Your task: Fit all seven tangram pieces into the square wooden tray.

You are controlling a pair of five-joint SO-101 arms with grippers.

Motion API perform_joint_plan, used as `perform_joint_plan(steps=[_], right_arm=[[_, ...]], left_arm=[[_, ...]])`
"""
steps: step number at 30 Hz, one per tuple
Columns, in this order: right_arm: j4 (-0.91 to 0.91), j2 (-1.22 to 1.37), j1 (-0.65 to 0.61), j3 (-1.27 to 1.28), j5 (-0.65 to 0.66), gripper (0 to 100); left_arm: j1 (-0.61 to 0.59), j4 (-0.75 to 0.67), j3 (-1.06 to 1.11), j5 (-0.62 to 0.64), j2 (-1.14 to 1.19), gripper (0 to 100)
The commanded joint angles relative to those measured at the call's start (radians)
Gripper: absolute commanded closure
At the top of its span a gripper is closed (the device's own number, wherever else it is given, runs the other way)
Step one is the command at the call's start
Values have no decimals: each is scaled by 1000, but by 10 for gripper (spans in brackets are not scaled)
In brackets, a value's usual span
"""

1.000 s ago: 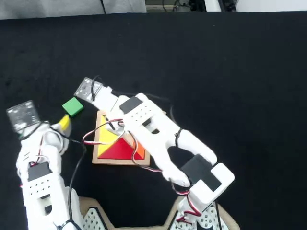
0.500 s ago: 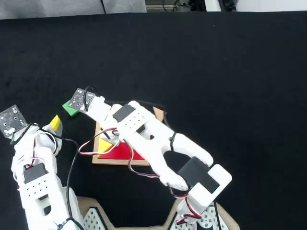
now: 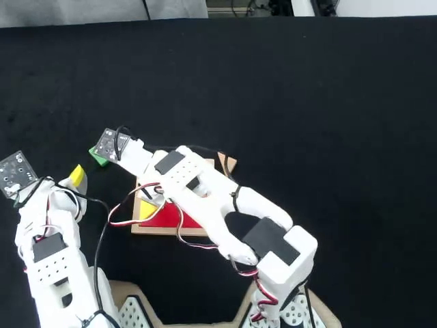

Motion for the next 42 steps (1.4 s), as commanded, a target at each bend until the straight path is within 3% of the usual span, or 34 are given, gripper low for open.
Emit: perform_joint_plan(steps=[1, 9, 42], right_arm=[[-12, -4, 2, -45, 2, 988], [-17, 2, 91, -81, 2, 988], [-114, -35, 176, -81, -5, 988]], left_arm=[[-1, -12, -53, 14, -12, 701], [1, -11, -53, 12, -12, 701], [22, -14, -48, 6, -12, 701]])
